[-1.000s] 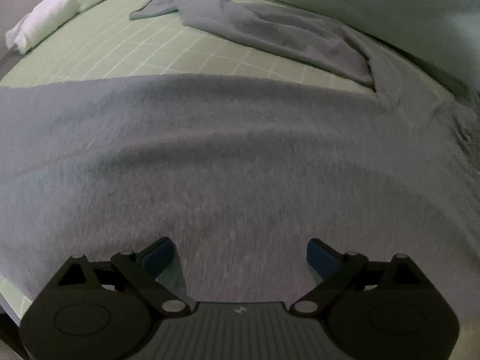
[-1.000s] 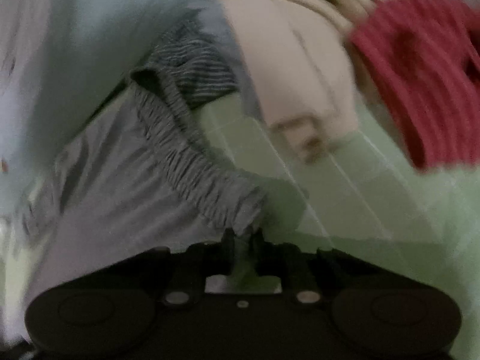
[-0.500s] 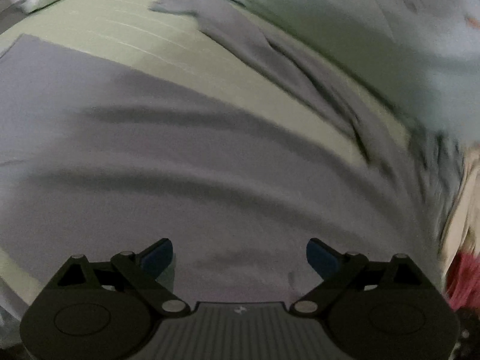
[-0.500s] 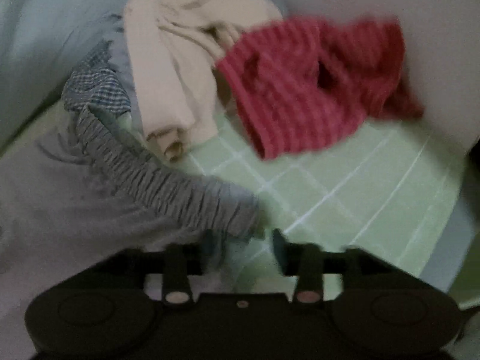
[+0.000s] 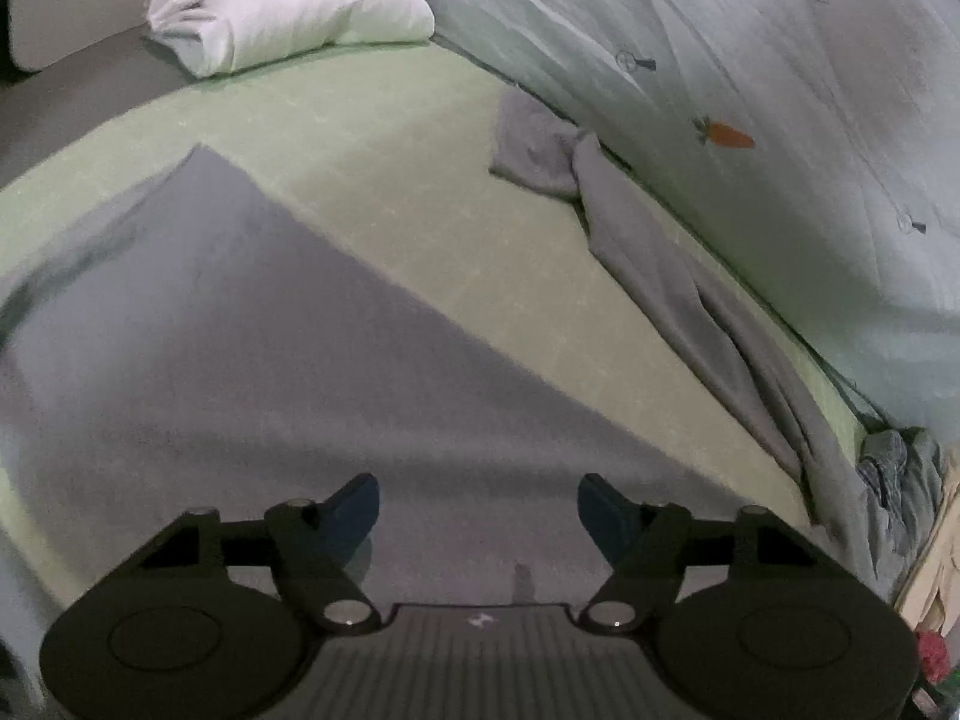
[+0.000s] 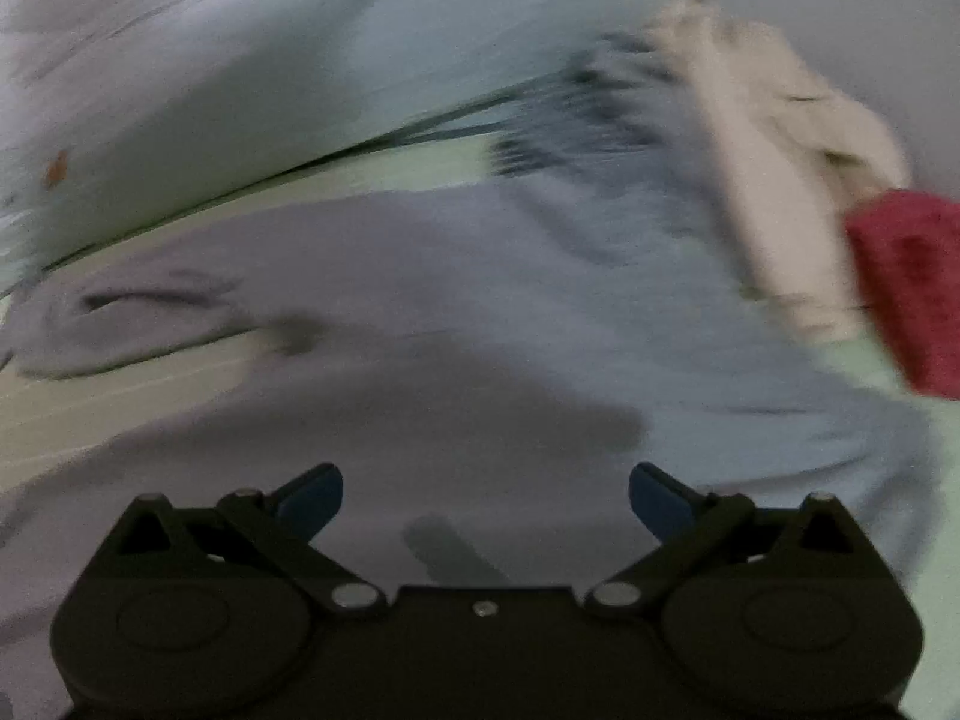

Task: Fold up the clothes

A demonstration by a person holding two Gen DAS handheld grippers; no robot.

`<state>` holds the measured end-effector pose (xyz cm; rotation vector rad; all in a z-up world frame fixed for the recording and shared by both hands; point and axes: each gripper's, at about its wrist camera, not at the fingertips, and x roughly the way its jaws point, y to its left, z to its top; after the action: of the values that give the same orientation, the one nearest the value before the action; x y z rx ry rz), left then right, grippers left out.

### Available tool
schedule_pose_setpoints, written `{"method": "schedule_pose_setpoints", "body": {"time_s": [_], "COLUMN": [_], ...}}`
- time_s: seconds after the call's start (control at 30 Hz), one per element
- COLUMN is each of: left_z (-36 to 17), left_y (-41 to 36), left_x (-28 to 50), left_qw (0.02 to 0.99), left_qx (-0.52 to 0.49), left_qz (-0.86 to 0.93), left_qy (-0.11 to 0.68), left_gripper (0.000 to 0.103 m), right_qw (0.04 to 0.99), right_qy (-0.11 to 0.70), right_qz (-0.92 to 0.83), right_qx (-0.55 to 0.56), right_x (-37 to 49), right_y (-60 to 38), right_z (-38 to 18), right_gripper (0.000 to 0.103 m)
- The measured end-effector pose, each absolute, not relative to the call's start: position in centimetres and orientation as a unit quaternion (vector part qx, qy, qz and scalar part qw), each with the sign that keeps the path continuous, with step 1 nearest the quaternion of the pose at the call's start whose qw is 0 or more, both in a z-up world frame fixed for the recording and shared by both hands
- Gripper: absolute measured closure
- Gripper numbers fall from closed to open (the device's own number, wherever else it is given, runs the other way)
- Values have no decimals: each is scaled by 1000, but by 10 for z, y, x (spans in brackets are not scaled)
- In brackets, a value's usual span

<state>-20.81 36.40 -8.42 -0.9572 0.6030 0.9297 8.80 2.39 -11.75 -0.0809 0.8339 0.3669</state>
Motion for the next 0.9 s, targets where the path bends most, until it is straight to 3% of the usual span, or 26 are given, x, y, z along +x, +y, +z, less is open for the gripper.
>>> {"method": "schedule_pose_setpoints", "body": {"time_s": [0.3,0.47,0.57,0.83,0.9], "left_z": [-85,-90,-100,-122,-127], "left_y": [481,543,572,615,623], "left_x": [-204,-169,-147,-100,-88], "left_qw": [769,786,790,813,817], "left_qx": [-425,-409,-404,-373,-363], "left_qz": [392,360,351,343,347], "left_qy": [272,293,298,286,284], "left_gripper": [30,44,57,54,50], "right_qw": [910,927,933,938,938], "right_qy": [373,354,346,334,334], "right_qz": [174,118,93,81,81], "right_qx": [-44,-39,-37,-37,-37], "right_x": [80,87,89,88,88], "right_y": [148,173,180,184,184], "right_z": [-150,-158,-161,-165,-165], "right_gripper": [0,0,0,0,0]}}
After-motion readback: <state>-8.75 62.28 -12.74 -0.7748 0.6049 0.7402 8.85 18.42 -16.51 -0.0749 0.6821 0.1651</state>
